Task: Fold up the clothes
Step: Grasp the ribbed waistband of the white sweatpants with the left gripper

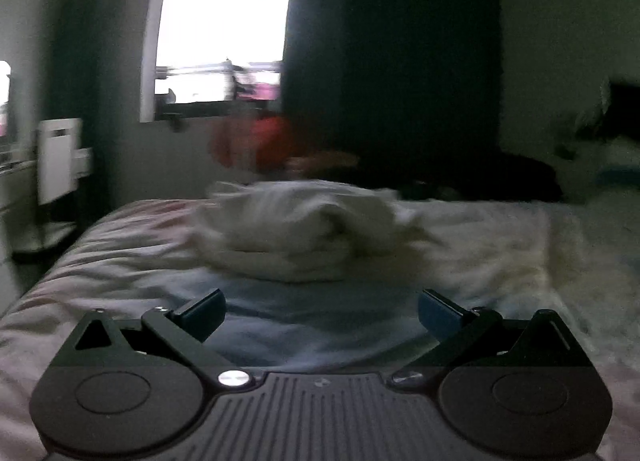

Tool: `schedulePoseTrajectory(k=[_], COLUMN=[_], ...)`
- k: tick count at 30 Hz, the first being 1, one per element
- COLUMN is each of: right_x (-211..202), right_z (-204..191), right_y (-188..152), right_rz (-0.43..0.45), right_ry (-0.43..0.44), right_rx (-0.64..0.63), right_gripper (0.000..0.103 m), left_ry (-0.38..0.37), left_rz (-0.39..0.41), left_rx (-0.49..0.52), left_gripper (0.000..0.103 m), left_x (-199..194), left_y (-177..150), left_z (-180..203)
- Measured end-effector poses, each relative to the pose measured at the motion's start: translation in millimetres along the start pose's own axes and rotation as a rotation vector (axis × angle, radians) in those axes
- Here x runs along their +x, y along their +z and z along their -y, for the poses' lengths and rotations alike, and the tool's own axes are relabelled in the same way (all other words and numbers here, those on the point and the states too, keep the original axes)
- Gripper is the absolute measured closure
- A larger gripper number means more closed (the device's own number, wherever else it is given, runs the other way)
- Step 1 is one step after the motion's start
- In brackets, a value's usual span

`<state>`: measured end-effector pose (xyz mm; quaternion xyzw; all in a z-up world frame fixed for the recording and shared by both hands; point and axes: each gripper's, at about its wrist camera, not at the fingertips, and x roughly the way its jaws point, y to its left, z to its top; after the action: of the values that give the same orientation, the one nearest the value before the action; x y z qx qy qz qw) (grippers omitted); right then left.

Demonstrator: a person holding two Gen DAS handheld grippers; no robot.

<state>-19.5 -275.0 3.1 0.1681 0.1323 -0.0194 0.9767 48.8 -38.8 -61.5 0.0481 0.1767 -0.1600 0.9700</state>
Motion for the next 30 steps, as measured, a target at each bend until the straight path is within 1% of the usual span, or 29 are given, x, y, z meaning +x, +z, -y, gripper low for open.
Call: schedulePoseTrajectory(k=[1, 2, 4, 6, 9, 11, 13, 14, 17, 18, 19, 23, 25, 26, 28, 30], right_x=[5, 9, 19, 24, 37, 46, 54, 58, 72, 77, 81, 99, 107, 110, 113, 118], right_z=[9, 17, 30, 42, 62, 79, 95, 102, 113, 115, 118, 121, 121, 122, 119, 115], right_y=[-7, -12, -17, -17, -11, -15, -21, -24, -30, -32, -35, -43, -46, -47, -51, -56], right_rz=[-0.016, -0.026, -0.046, -0.027, 0.024, 0.041, 0.027, 0.021, 0.004, -0.002, -0.007, -0.033, -0.045, -0.048, -0.053, -0.072], right_ry=[0.013, -0.001, -0.063, -0.099, -0.165, -0.211, -0.242, -0.248, -0.254, -0.254, -0.254, -0.254, -0.258, -0.253, -0.249, -0.240], right_rx=[0.030, 0.047, 0.067, 0.094, 0.144, 0.177, 0.228, 0.253, 0.297, 0.308, 0.319, 0.306, 0.306, 0.307, 0.298, 0.296], right_gripper=[0.000, 0.000, 0.000, 0.000, 0.000, 0.000, 0.000, 0.000, 0.000, 0.000, 0.000, 0.000, 0.000, 0.000, 0.000, 0.000], left_ry=[0.000, 0.001, 0.005, 0.029, 0.063, 0.101, 0.176, 0.211, 0.287, 0.283, 0.292, 0.388, 0.420, 0.434, 0.440, 0.418], left_rz=[-0.005, -0.004, 0.001, -0.003, -0.010, -0.015, -0.022, -0.029, -0.074, -0.080, -0.090, -0.150, -0.174, -0.173, -0.173, -0.164], left_rx=[0.039, 0.079, 0.156, 0.214, 0.267, 0.313, 0.374, 0.397, 0.419, 0.431, 0.438, 0.500, 0.516, 0.524, 0.522, 0.487], left_gripper=[0.000, 0.000, 0.000, 0.000, 0.000, 0.000, 0.000, 0.000, 0.002, 0.003, 0.003, 0.003, 0.009, 0.015, 0.020, 0.042], left_x=[9, 19, 46, 83, 148, 190, 234, 256, 319, 338, 352, 399, 413, 417, 419, 412], left_y=[2, 4, 9, 16, 33, 44, 57, 63, 78, 82, 85, 86, 86, 86, 87, 92], left_z=[9, 20, 39, 59, 88, 107, 129, 139, 155, 157, 157, 160, 159, 157, 153, 149])
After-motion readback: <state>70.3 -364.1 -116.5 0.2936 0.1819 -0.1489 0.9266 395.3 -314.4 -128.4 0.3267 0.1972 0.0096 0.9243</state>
